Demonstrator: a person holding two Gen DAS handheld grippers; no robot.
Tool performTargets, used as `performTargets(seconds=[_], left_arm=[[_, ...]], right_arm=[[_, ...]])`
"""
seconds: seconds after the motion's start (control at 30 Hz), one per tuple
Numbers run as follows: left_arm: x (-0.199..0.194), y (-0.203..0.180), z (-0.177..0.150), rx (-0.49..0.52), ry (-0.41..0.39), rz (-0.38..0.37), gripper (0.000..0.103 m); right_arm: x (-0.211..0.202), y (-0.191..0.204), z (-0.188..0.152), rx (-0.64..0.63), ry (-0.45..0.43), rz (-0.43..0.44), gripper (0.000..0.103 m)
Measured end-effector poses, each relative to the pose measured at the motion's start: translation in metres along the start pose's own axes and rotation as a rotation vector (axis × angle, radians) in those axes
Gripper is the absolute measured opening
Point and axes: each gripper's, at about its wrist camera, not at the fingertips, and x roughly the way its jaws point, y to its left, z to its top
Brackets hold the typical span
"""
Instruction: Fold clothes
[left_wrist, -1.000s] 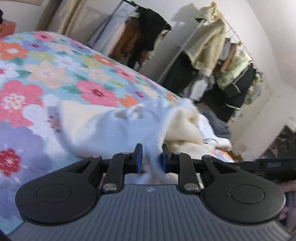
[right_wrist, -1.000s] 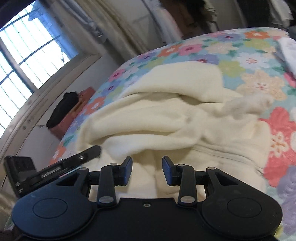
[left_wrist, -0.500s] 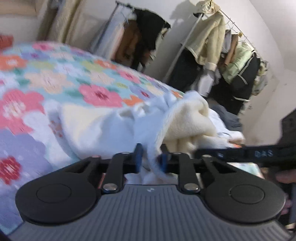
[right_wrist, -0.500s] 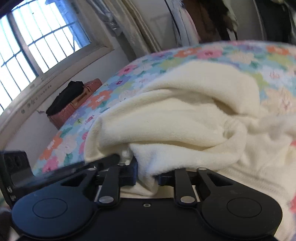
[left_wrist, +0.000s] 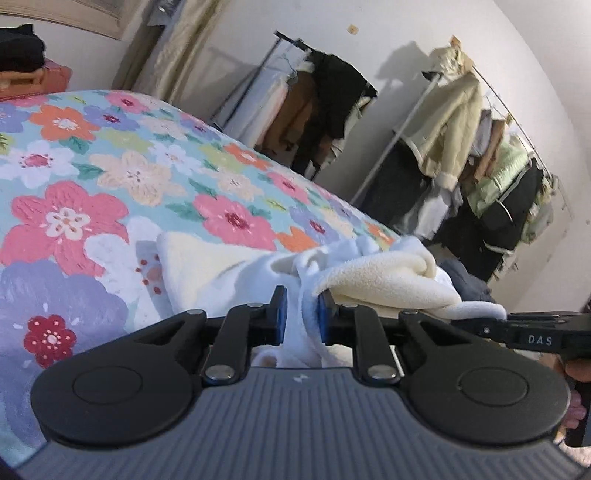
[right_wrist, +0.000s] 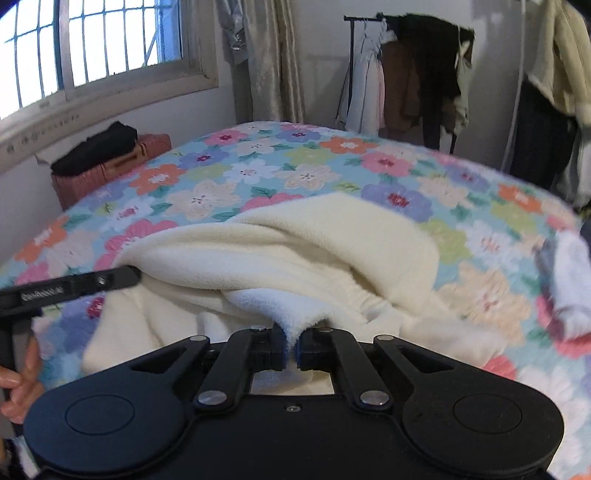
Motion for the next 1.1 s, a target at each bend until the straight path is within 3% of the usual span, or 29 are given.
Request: performTargets(seconds=[0.1,0.17,0.33,0.4,0.43,0.47,0.57,0.67,0.8,0.83,0.9,0.93,0.97,1.0,1.1], left_arm=[[-0.001,0.001,0.001,-0.005,-0.011,0.010,0.017],[0.001,0.004,0.001,-0.012,-0.003,0.005,0.016],[-0.010,0.011,0.008,-0.030,0.004,-0.094,0.016],[-0.017,0.007,0.011,-0.009,-0.010,-0.132,0.023],[-0.021,0.005,0.013,0.002,-0.018,-0.151,0.037],[-0.023,0.003,0.013,0.011,-0.020,-0.165,0.060],[-0.024,-0.010,0.011,0.045,-0.004,-0.212,0.085],[-0.022,-0.022,0.008,0.077,0.025,-0.264,0.101],[-0.016,-0.034,0.002,0.112,0.054,-0.276,0.103],[-0.016,-0.035,-0.002,0.122,0.042,-0.252,0.100],[-0.015,-0.037,-0.004,0.173,0.015,-0.109,0.056],[-0.014,-0.038,-0.003,0.210,0.016,-0.027,0.025],[-0.013,-0.037,-0.003,0.237,0.016,0.049,0.018],[-0.013,-0.032,-0.002,0.242,0.005,0.128,0.018],[-0.015,-0.008,0.005,0.155,0.007,0.221,0.013]], right_arm=[[-0.005,0.002,0.002,-0.012,0.013,-0.015,0.003],[-0.007,-0.001,-0.001,0.049,0.022,0.024,0.003],[-0.009,-0.003,0.004,0.147,-0.022,0.143,0.004],[-0.009,0.001,0.016,0.159,-0.048,0.187,0.004],[-0.008,0.004,0.023,0.161,-0.058,0.208,0.004],[-0.008,0.009,0.032,0.155,-0.065,0.234,0.004],[-0.007,0.030,0.050,0.148,-0.067,0.319,0.005],[-0.008,0.052,0.059,0.135,-0.060,0.411,0.005],[-0.007,0.076,0.065,0.144,-0.035,0.533,0.005],[-0.006,0.082,0.067,0.146,-0.028,0.561,0.005],[-0.006,0.090,0.068,0.139,-0.020,0.587,0.005],[-0.007,0.092,0.067,0.125,-0.029,0.552,0.006],[-0.006,0.090,0.065,0.121,-0.034,0.520,0.006],[-0.003,0.085,0.064,0.135,-0.028,0.503,0.006],[0.006,0.058,0.053,0.250,-0.012,0.475,0.011]])
